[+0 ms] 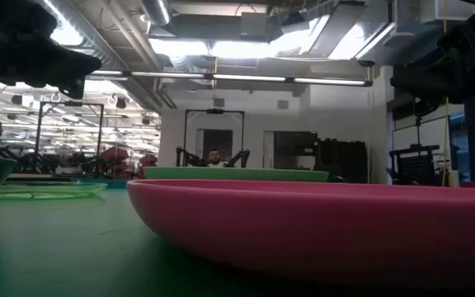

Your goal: Stack plastic plates

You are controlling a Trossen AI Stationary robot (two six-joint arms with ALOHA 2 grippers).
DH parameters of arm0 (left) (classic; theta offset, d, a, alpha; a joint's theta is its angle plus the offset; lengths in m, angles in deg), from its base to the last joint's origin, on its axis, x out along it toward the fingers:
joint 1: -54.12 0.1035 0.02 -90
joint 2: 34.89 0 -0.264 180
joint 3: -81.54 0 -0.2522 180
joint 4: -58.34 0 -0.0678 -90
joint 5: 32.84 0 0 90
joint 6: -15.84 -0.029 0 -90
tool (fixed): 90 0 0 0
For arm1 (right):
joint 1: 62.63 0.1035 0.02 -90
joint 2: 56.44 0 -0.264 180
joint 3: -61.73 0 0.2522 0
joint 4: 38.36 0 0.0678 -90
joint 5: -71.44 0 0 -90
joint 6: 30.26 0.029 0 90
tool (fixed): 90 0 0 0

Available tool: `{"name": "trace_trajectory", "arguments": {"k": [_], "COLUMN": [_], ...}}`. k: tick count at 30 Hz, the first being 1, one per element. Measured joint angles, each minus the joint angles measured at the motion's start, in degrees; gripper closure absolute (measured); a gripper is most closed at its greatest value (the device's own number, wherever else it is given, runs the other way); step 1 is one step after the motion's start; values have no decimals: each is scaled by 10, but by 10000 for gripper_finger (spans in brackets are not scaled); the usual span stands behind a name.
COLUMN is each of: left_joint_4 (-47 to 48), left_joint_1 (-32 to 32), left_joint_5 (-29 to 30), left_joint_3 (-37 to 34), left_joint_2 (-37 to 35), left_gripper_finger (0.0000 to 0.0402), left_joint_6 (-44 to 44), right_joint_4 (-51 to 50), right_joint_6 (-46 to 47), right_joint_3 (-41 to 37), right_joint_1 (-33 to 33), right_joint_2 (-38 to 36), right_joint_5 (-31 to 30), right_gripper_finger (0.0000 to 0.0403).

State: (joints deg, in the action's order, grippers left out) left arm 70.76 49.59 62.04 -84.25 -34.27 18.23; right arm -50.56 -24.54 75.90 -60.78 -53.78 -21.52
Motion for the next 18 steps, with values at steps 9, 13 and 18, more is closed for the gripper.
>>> {"name": "trace_trajectory", "arguments": {"k": [9, 13, 18], "left_joint_4": [-118, -169, -179], "left_joint_1": [0, 0, -2], "left_joint_5": [26, 14, 7], "left_joint_3": [0, 0, 4], "left_joint_2": [2, 2, 16], "left_gripper_finger": [399, 399, 399], "left_joint_6": [115, 114, 151], "right_joint_4": [1, 1, 17], "right_joint_6": [0, 0, 15], "right_joint_3": [0, 0, 0], "right_joint_1": [0, 0, 0], "right_joint_2": [0, 0, 0], "right_joint_5": [0, 0, -2], "right_gripper_finger": [403, 403, 403]}}
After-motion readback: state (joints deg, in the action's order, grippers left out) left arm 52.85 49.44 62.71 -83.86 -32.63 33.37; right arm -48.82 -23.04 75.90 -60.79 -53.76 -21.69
